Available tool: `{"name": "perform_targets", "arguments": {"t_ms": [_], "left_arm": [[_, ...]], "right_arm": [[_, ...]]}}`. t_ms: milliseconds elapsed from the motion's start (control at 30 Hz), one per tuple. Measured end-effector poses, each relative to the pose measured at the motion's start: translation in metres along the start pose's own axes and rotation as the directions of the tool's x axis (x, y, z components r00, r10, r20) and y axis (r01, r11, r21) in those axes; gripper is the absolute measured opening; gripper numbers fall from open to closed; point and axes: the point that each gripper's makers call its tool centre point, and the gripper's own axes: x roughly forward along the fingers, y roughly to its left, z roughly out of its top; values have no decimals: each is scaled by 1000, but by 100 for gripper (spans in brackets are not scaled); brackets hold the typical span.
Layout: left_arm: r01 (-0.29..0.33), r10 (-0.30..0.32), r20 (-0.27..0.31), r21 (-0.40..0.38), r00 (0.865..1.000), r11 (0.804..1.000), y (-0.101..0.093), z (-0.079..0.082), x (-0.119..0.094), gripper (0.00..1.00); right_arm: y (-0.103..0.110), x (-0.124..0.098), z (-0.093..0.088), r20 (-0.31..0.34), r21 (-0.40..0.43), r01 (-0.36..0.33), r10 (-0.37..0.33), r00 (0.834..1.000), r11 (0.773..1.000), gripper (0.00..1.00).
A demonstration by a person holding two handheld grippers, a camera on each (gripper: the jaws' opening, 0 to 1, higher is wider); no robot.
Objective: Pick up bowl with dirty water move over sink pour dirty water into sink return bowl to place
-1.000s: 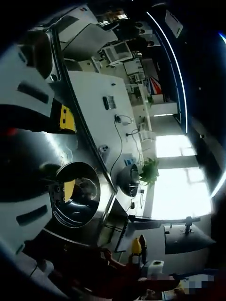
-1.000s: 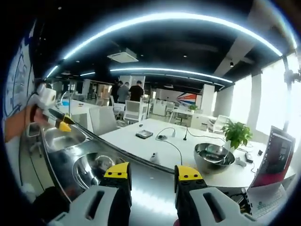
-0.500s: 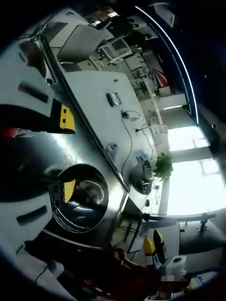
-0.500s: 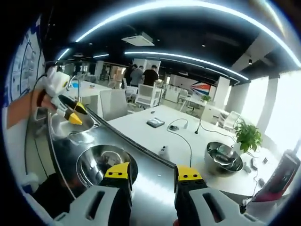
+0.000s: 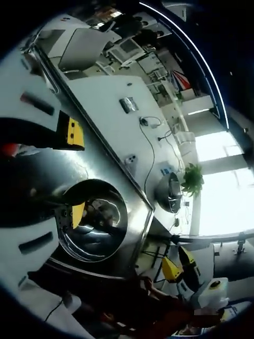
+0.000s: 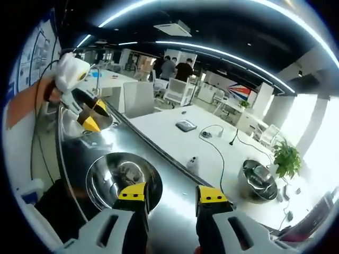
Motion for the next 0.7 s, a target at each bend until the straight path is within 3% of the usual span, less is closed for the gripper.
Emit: {"name": "perform_targets", "arguments": {"t_ms": [367, 467, 700], "left_arm": [[14, -12, -75, 30, 997, 999, 1, -6, 18, 29], [36, -32, -100, 47, 995, 998, -2, -11, 21, 29], [46, -42, -111, 36, 993, 998, 0, -13, 33, 29]], "right_arm": [[2, 24, -10, -99, -18, -33, 31, 995, 999, 28], [-1, 28, -14, -129, -84, -7, -4, 992, 996, 28], [9, 42, -24, -193, -67, -53, 40, 980, 996, 27]]}}
